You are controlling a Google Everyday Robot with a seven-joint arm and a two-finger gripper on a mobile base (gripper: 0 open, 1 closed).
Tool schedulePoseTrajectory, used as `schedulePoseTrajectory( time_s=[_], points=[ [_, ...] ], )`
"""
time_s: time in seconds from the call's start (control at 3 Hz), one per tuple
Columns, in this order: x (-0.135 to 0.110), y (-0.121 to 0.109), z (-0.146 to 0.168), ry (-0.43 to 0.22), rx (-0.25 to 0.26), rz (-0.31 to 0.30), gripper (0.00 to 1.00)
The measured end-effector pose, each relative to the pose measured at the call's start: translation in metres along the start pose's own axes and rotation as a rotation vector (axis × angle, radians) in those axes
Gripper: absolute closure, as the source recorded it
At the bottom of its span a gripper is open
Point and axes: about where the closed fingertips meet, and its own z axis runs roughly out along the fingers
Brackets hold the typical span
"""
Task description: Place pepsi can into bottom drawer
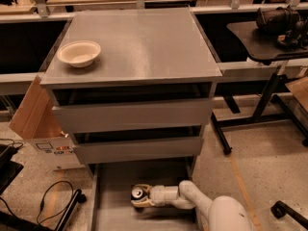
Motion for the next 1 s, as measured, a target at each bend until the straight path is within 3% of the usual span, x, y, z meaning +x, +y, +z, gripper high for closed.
schedulePoseTrajectory(
  time_s=[0.33,0.67,1.0],
  points=[
    [-0.0002,0.0017,0.0033,-0.002,-0.005,0.002,0.32],
    [-0.0003,0.0028,0.0054,-0.004,-0.008,0.003,0.09],
    [-0.0004,0.0037,0.0071,-0.005,-0.011,0.004,0.0]
  ],
)
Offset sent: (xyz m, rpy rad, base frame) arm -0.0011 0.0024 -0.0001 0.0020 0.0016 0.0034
